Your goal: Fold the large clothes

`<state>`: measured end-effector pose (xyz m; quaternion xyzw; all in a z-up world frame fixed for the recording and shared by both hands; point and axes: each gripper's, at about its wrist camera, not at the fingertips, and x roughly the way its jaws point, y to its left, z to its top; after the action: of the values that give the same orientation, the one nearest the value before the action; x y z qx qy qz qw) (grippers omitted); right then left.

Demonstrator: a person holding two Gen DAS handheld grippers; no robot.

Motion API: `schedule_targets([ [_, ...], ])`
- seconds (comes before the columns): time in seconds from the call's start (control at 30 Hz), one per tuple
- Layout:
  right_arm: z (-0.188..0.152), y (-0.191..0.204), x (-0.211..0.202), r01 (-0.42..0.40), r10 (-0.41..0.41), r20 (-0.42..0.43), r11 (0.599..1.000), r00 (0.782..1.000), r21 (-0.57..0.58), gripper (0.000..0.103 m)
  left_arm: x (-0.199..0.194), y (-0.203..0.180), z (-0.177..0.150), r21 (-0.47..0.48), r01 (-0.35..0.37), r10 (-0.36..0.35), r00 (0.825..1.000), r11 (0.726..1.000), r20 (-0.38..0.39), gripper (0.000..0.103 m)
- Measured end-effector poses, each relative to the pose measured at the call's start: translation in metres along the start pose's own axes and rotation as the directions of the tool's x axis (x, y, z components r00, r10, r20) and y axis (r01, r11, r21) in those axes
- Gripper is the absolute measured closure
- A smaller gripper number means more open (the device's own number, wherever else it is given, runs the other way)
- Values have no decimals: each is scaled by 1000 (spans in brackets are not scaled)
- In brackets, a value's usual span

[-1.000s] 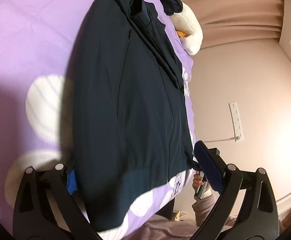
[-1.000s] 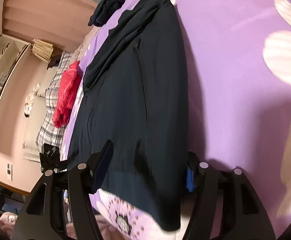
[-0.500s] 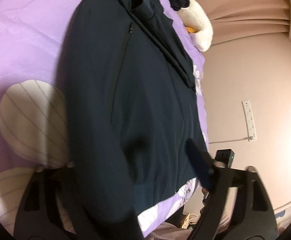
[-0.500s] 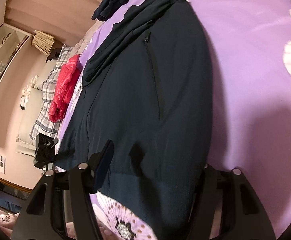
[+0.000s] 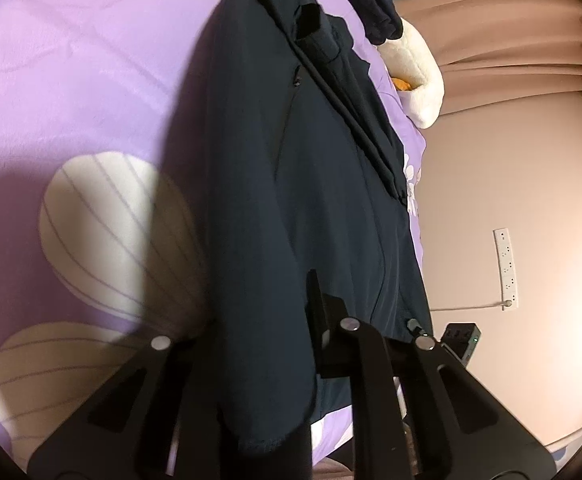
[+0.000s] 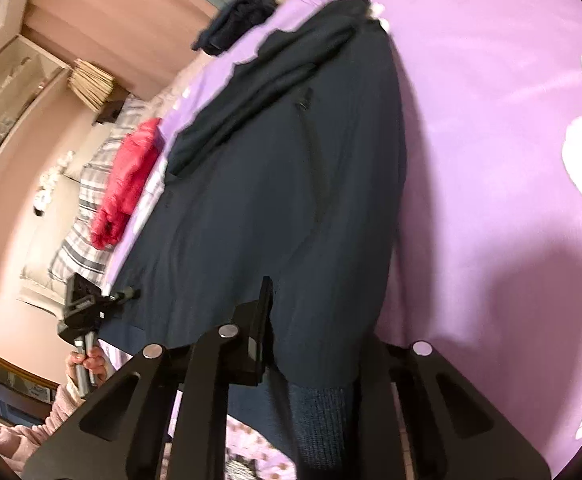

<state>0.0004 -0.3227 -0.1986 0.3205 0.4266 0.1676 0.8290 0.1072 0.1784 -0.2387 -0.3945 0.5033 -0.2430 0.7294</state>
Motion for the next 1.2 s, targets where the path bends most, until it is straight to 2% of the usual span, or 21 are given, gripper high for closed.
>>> schedule_targets([
  [0.2, 15, 30, -8, -79, 84, 68, 995, 994, -68, 89, -13, -37, 6, 82, 42, -46, 998, 996, 39, 91],
  [0.43, 30, 52, -21, -162, 177, 157, 981, 972, -103, 91, -30, -79, 14, 187, 95, -114, 989, 978, 90, 93],
  [0.83, 33, 65, -48, -226, 255, 213, 962, 943, -153, 92, -54, -112, 9, 279, 123, -161, 980, 952, 120, 94],
  [1.2, 30, 84, -88, -242, 297, 249, 943, 922, -229, 92, -90, -139, -6, 344, 135, -191, 972, 929, 133, 94],
])
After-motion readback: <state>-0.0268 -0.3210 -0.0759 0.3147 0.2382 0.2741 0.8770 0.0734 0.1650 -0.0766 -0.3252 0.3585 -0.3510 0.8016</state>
